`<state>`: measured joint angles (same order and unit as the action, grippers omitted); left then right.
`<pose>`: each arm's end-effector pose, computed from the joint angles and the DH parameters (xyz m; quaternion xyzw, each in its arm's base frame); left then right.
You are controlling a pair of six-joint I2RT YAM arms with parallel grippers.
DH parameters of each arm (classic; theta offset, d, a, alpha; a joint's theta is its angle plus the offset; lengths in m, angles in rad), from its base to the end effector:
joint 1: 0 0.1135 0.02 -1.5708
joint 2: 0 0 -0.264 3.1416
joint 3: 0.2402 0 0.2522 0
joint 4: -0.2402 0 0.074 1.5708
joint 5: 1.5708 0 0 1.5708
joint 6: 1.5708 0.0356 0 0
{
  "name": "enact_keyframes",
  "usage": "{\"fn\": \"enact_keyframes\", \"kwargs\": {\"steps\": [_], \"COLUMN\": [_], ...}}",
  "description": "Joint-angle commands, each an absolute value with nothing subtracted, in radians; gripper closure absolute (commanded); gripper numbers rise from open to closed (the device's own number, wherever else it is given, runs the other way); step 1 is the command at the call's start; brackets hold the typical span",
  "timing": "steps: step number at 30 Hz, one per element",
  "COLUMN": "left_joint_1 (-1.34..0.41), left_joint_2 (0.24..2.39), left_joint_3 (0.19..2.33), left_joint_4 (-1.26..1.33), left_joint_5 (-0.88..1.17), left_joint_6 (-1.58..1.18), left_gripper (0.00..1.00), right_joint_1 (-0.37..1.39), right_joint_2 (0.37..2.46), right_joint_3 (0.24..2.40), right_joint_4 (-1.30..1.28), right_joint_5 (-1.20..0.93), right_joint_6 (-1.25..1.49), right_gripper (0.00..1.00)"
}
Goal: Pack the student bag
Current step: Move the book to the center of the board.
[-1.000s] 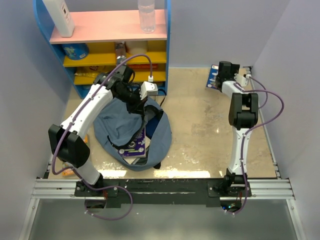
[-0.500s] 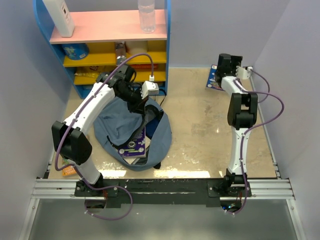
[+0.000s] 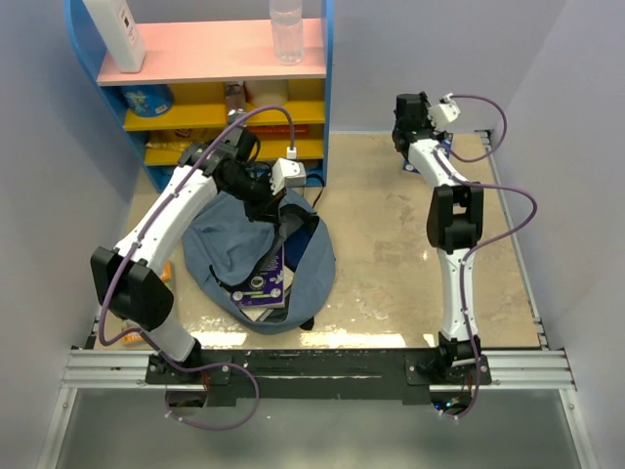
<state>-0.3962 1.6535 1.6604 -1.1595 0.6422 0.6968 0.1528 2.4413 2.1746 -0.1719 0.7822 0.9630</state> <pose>0.2943 -0.1462 0.3446 0.5384 0.7590 -0.2758 0.2410 0.5611 0.0610 0.2348 0.4954 0.6365 -0.0105 0.5910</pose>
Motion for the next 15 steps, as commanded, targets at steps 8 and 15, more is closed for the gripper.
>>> {"fn": "enact_keyframes", "kwargs": {"steps": [8, 15], "left_joint_1": [-0.371, -0.359], "left_joint_2": [1.594, 1.552], "left_joint_3": [1.658, 1.612], "left_joint_4": [-1.135, -1.137], "left_joint_5": [0.676, 0.676], "left_joint_6": [0.716, 0.736], "left_gripper": [1.00, 1.00], "right_joint_1": [0.018, 0.041], "right_joint_2": [2.421, 2.537], "right_joint_3": [2.270, 2.491], "right_joint_4": [-0.494, -0.618], "right_joint_5": [0.673, 0.744], "right_joint_6": [0.672, 0.657], "right_gripper": [0.01, 0.01]}}
